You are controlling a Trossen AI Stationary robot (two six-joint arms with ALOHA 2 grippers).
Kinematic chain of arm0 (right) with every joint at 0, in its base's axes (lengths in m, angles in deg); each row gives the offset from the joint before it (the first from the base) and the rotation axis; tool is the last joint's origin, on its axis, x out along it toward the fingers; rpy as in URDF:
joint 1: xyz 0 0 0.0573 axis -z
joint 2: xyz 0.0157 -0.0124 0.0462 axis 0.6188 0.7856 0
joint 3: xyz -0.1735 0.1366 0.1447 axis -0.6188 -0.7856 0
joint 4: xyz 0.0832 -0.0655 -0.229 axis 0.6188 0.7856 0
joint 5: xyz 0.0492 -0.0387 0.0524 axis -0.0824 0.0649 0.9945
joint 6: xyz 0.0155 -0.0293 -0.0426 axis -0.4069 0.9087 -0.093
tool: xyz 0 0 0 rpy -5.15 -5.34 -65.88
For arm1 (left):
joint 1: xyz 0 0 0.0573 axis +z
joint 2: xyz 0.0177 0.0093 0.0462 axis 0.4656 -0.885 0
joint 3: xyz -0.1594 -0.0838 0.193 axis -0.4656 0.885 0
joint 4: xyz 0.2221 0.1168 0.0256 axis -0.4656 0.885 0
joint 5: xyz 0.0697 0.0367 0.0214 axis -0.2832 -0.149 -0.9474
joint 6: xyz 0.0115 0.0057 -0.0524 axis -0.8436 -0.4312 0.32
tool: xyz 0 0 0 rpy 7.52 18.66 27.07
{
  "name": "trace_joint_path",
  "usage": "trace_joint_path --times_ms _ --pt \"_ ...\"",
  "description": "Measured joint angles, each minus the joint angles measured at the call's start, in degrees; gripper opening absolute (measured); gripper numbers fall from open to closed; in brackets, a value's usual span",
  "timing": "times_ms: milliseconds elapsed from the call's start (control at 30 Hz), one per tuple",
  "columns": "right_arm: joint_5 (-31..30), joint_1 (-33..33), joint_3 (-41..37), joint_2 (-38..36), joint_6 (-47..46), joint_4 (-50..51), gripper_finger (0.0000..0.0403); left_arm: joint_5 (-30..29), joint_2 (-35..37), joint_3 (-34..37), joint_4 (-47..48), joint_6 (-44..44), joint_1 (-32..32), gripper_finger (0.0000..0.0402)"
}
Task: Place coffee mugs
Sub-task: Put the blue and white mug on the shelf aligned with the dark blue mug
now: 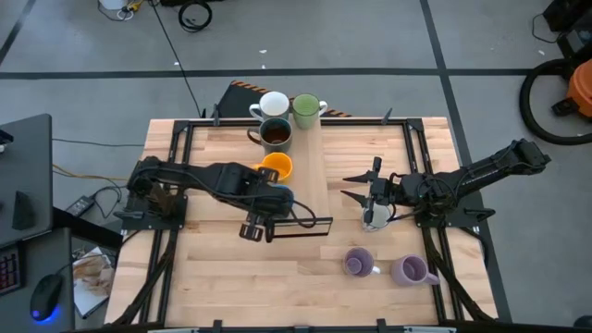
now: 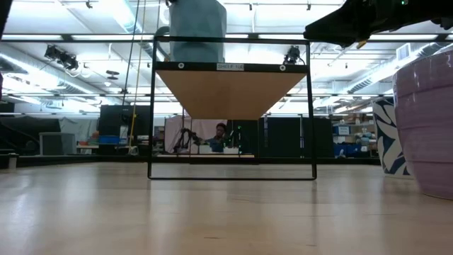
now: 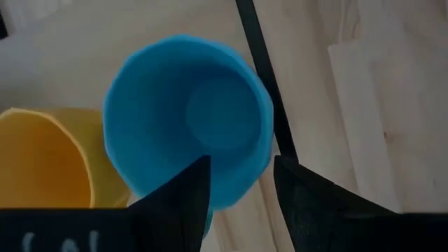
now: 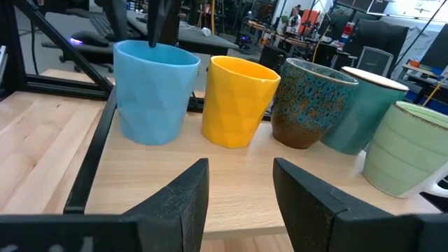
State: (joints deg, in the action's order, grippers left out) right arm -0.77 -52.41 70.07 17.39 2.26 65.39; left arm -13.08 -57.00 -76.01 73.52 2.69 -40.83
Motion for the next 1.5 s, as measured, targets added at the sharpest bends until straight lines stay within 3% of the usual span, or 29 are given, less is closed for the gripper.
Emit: trace_joint_path --times_ms 400,533,633,933,1233,1333,1500 --pt "0.4 -0.1 0.0 0.0 0.0 0.5 0.0165 -2.9 5.7 0.0 -0.8 4.7 -1.3 0.0164" --pt "0.9 -0.4 0.0 0.0 0.0 0.8 0.0165 -5.4 11.1 2.8 -7.0 5.6 -2.3 0.0156" --pt "1.0 -0.5 0.0 0.0 0.0 0.8 0.0165 -6.6 17.5 11.0 -15.2 5.5 -3.6 0.015" --pt "4.1 -0.5 0.0 0.0 -0.4 0.9 0.0165 -9.6 40.2 45.8 -44.3 4.0 -5.2 0.0143" --pt "2.4 -0.5 0.2 2.8 -9.0 1.2 0.0163 -11.1 54.9 75.9 -77.7 -6.4 -5.1 0.0143" --pt "2.1 -0.5 3.9 5.2 -14.7 8.9 0.0163 -11.5 57.1 83.1 -87.7 -9.7 -5.1 0.0143" --pt "-0.4 -0.5 15.4 11.5 -27.1 30.7 0.0162 -16.0 58.6 92.3 -103.5 -15.8 -4.7 0.0143"
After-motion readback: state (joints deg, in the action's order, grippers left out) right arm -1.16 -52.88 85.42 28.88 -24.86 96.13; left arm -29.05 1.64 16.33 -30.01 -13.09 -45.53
